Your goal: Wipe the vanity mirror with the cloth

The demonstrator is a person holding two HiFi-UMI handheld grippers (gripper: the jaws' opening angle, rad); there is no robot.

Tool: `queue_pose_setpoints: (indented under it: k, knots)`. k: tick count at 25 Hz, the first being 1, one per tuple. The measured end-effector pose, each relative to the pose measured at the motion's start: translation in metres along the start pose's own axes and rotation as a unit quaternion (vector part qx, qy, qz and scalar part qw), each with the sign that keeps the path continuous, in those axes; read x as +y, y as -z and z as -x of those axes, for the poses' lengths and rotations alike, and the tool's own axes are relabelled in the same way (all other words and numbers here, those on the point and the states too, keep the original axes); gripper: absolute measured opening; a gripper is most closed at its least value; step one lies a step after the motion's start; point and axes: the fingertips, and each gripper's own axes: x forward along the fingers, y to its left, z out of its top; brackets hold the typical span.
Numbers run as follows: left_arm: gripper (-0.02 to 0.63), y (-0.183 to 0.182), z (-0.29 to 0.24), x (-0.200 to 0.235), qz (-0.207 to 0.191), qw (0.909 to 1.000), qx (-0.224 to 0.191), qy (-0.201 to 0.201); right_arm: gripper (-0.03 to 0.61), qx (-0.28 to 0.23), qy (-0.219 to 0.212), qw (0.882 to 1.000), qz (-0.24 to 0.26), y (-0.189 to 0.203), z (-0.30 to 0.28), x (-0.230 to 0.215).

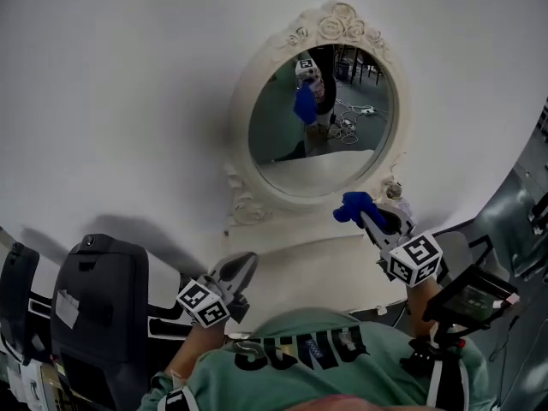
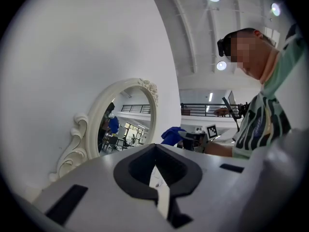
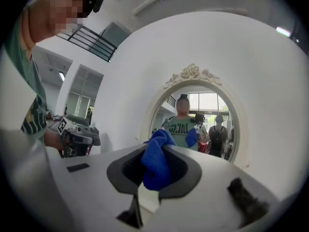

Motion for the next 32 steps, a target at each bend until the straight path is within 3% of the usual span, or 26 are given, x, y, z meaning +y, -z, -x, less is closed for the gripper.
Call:
queue_pose_setpoints:
  k: [3,6,9,11,14,17,20,24,28,32]
  knots:
    - [0.009,0.0,-0.019,0.013,-0.003,0.9999,-0.009,-0.012,0.052,-0.028,0.033,0.996,0.073,-0.04,-0.023,-0.045]
    - [0.009,-0.003,-0.037,0.02,0.001,0.9984,-0.032,-0.047,0.052,-0.06,0.073,0.979,0.182,-0.093,-0.05,-0.085]
    - [0.009,-0.002,-0.051,0.02,0.007,0.9949,-0.054,-0.086,0.052,-0.081,0.134,0.932,0.328,-0.147,-0.079,-0.117]
    - [0.009,0.002,-0.059,0.02,0.005,0.9927,-0.058,-0.106,0.052,-0.102,0.165,0.902,0.386,-0.177,-0.096,-0.131]
    - [0.009,0.001,-0.059,0.022,-0.002,0.9895,-0.062,-0.131,0.052,-0.138,0.177,0.879,0.42,-0.21,-0.122,-0.133]
    - [0.009,-0.007,-0.045,0.026,-0.014,0.9848,-0.076,-0.156,0.052,-0.161,0.161,0.863,0.451,-0.224,-0.146,-0.103]
    - [0.009,-0.015,-0.025,0.034,-0.025,0.9822,-0.08,-0.168,0.052,-0.167,0.133,0.838,0.503,-0.216,-0.169,-0.051]
    - [0.009,-0.018,-0.001,0.046,-0.022,0.9807,-0.084,-0.175,0.052,-0.137,0.132,0.802,0.567,-0.199,-0.213,-0.009]
    - [0.009,-0.019,0.015,0.052,-0.015,0.9797,-0.092,-0.177,0.052,-0.114,0.147,0.78,0.597,-0.187,-0.249,0.007]
    - [0.009,-0.019,0.028,0.056,-0.012,0.9788,-0.094,-0.182,0.052,-0.102,0.176,0.775,0.598,-0.184,-0.274,0.005]
